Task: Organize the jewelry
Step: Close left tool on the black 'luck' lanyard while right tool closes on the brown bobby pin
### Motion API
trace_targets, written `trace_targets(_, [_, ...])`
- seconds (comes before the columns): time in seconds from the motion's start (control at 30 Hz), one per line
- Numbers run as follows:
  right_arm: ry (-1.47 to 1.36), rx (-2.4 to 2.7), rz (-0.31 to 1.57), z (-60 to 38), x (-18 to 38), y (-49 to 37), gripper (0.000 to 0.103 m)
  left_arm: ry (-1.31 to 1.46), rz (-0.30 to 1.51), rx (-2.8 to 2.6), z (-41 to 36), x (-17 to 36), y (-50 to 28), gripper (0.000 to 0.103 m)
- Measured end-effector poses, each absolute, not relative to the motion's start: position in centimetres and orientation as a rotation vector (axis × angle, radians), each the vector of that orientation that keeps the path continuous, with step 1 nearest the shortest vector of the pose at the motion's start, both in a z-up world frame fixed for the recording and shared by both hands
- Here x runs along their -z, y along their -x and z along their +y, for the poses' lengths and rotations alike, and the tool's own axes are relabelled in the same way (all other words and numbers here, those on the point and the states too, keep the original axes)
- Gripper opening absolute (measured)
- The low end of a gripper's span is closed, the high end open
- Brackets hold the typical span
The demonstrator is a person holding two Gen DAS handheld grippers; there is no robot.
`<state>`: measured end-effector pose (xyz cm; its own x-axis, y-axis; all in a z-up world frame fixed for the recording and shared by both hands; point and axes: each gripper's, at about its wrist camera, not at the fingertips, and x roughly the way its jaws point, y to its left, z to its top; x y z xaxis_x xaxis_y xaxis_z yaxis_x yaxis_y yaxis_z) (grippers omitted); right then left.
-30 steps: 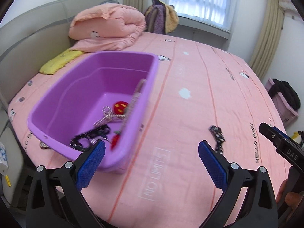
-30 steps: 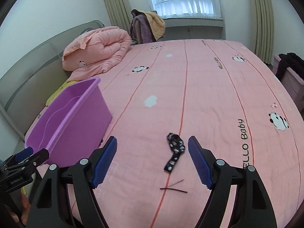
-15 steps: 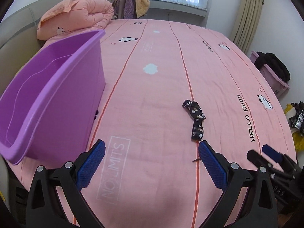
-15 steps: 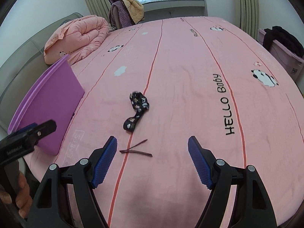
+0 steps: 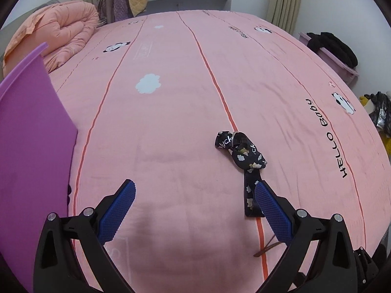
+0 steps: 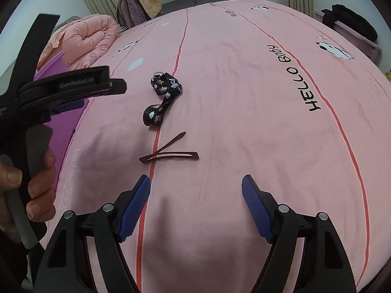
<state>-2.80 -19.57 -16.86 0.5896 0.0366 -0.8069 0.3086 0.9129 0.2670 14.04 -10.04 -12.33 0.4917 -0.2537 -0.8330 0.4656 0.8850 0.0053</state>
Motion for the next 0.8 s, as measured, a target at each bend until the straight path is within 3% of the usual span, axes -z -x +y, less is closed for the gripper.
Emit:
trace_targets(0.57, [-0.282, 0.221, 0.945, -16.5, 19.4, -2.4, 0.073, -0.274, 1.033, 0.516, -13.5, 16.3, -17.1, 0.096])
trace_targets(0.8, [-0.279, 0.181, 0.921, -17.0, 19.3, -1.7, 0.067, -0.256, 1.087, 0.542, -14.4, 17.8, -17.8, 0.096])
